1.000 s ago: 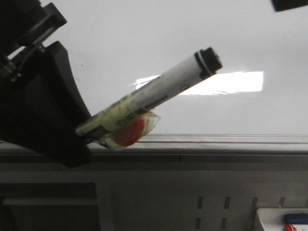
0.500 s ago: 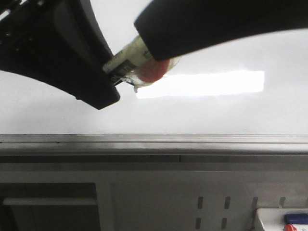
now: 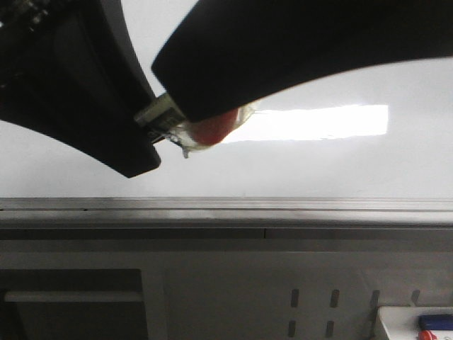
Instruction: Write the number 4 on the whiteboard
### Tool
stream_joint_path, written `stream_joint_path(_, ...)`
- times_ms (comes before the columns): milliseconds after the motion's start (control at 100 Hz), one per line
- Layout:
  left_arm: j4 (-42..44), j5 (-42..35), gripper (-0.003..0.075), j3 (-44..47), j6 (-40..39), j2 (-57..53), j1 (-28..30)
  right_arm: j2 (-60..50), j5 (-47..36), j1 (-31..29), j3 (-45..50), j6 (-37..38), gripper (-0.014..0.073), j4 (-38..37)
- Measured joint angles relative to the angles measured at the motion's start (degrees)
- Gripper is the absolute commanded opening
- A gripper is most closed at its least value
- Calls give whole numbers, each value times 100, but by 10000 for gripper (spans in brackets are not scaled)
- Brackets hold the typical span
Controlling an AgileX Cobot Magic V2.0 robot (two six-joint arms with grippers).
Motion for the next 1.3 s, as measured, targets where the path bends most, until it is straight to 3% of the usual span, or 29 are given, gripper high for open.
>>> stream_joint_path(110, 0, 8, -20, 0, 0, 0, 0, 10, 0, 0, 0, 0, 321, 0)
stream_joint_path(370, 0, 87, -20, 0, 9, 0, 0, 10, -23, 0, 0, 0, 36, 0)
stream_joint_path(510, -87, 138, -20, 0, -2, 0, 0, 10, -101, 0, 0, -10, -70, -47)
stream_joint_path(670, -107, 149, -14, 0, -13, 0, 0, 10, -101, 0, 0, -10, -70, -60)
stream_joint_path(720, -107, 149, 19, 0, -48, 0, 0, 13, -101, 0, 0, -10, -70, -60)
stream_joint_path(920, -134, 8, 368, -15, -408, -105, 0, 22, -158, 0, 0, -10, -64, -116)
stream_joint_path(1010, -168, -46, 460, -13, -652, -274, 10, 26, -158, 0, 0, -10, -64, -169)
stream_joint_path(1190, -196, -81, 452, 27, -999, -830, 288, 26, -166, -45, 0, -10, -64, -208)
stream_joint_path(1300, -462, -297, 397, 307, -1064, -1277, 539, -12, -166, -239, 0, -10, -62, -216)
